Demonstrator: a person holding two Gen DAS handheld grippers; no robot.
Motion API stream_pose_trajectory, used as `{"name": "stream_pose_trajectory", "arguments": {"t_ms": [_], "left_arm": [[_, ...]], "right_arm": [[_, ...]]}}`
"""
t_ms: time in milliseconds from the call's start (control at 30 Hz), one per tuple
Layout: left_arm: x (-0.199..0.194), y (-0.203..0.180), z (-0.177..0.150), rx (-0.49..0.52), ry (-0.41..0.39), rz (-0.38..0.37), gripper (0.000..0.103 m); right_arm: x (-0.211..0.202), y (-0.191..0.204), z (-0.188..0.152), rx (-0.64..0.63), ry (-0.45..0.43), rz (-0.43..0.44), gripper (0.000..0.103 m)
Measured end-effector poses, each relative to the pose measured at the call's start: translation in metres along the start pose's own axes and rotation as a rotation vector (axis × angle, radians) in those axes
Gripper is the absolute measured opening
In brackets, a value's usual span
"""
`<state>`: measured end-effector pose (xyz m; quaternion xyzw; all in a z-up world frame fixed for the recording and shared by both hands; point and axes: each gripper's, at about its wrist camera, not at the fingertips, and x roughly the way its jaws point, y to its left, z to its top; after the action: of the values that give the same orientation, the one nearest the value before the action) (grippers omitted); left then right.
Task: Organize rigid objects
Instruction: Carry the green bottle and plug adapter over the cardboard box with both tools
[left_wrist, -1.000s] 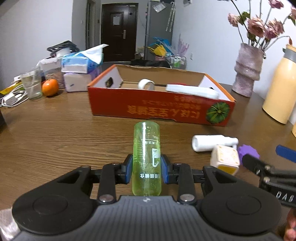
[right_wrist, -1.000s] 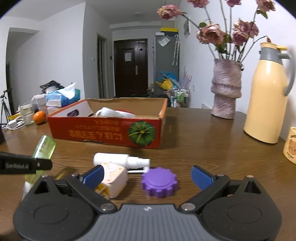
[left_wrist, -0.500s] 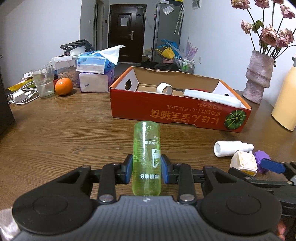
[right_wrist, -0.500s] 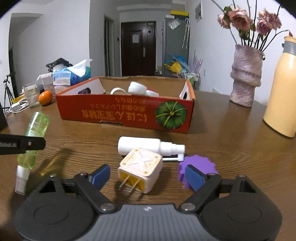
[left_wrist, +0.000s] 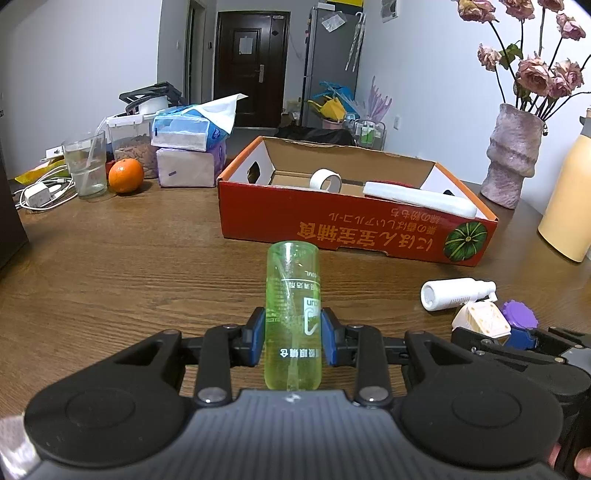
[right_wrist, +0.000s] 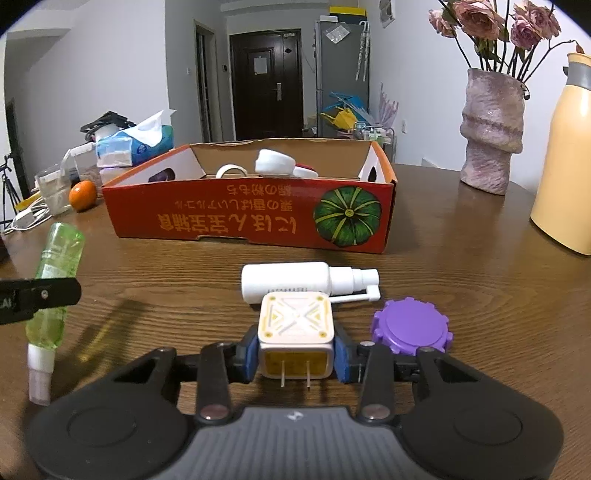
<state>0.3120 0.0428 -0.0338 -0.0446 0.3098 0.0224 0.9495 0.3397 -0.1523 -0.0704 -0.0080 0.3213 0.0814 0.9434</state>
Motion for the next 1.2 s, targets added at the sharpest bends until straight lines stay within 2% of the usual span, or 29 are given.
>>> {"name": "stream_pose_trajectory", "arguments": {"t_ms": [300, 600, 1200], "left_arm": [[-0.006, -0.001, 0.006, -0.006, -0.015, -0.014, 0.032], [-0.018, -0.005, 0.022, 0.005, -0.065, -0.028, 0.032], [-0.025, -0.026, 0.073, -0.006, -0.185, -0.069, 0.032]], "right_arm": [[-0.016, 0.004, 0.001, 0.001, -0.050, 0.039, 0.038], [-0.041, -0.001, 0.014, 0.032, -0.142, 0.077, 0.038], [-0.063, -0.023, 0.063, 0.060, -0.305, 0.051, 0.038]]}}
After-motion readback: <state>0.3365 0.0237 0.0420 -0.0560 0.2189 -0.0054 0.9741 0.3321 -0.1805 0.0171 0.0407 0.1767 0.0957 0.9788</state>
